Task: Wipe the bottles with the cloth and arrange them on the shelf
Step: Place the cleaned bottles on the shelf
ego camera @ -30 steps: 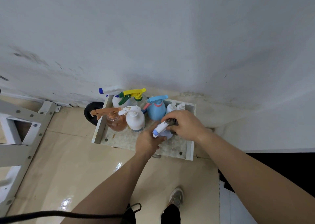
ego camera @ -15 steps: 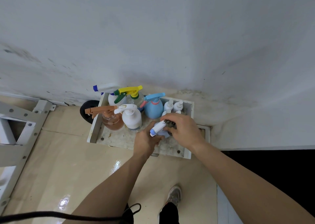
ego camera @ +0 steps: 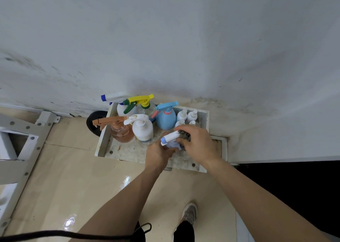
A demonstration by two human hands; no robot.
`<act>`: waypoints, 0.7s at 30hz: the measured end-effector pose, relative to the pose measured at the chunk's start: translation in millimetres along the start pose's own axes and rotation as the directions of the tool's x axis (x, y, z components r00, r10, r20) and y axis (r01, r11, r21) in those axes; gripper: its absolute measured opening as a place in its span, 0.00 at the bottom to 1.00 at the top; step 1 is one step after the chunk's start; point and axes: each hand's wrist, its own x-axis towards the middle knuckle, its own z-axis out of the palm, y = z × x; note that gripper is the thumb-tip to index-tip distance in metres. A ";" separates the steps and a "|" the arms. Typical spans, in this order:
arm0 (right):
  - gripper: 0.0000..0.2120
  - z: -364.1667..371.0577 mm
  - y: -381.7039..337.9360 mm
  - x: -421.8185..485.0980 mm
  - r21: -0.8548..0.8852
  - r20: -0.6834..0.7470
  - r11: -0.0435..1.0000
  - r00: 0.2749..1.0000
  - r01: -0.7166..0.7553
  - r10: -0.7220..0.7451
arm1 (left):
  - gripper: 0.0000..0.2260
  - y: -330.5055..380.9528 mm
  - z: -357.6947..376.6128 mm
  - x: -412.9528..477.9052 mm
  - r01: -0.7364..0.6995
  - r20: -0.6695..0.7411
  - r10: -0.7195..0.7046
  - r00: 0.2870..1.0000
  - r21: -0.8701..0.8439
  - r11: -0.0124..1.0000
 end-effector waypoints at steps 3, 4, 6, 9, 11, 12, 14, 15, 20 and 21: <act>0.15 -5.1 -2.2 6.3 0.007 0.060 0.999 0.998 0.031 -0.031 | 0.15 2.9 -8.9 -3.2 -0.001 0.067 0.000 0.998 0.014 1.000; 0.14 -5.5 -3.2 8.1 0.012 0.073 0.999 0.996 0.044 -0.045 | 0.16 4.2 -13.2 -5.8 -0.007 0.086 0.006 0.996 0.016 1.000; 0.13 -6.6 -7.4 11.8 0.034 0.092 0.998 0.995 0.047 -0.050 | 0.18 6.7 -26.6 -15.7 -0.009 0.108 0.009 0.994 0.002 1.000; 0.11 -7.4 -16.9 20.0 0.038 0.118 0.999 0.993 0.019 -0.024 | 0.23 3.0 -48.7 -30.8 0.034 0.119 -0.037 0.992 0.030 0.999; 0.11 -7.0 -21.5 25.6 0.026 0.134 1.000 0.991 0.011 -0.014 | 0.24 -3.2 -63.0 -34.3 0.095 0.078 -0.099 0.992 0.061 0.994; 0.10 -6.5 -23.3 27.5 0.019 0.140 1.000 0.990 0.010 -0.013 | 0.23 -5.3 -70.0 -34.4 0.122 0.054 -0.125 0.991 0.060 0.991; 0.10 -4.6 -24.4 29.8 0.012 0.142 1.000 0.990 0.004 -0.006 | 0.20 -6.3 -81.3 -32.8 0.181 0.023 -0.181 0.983 0.031 0.983; 0.10 -3.5 -25.2 30.2 0.016 0.138 1.000 0.990 -0.003 0.000 | 0.18 -4.7 -87.0 -32.4 0.205 0.012 -0.205 0.979 0.001 0.979; 0.11 -0.8 -28.6 30.2 0.066 0.111 0.996 0.993 -0.052 0.045 | 0.10 10.4 -105.2 -29.7 0.201 -0.024 -0.204 0.979 -0.085 0.976; 0.11 -0.9 -29.6 30.2 0.078 0.106 0.995 0.993 -0.059 0.050 | 0.10 12.9 -108.0 -29.1 0.196 -0.033 -0.200 0.979 -0.081 0.977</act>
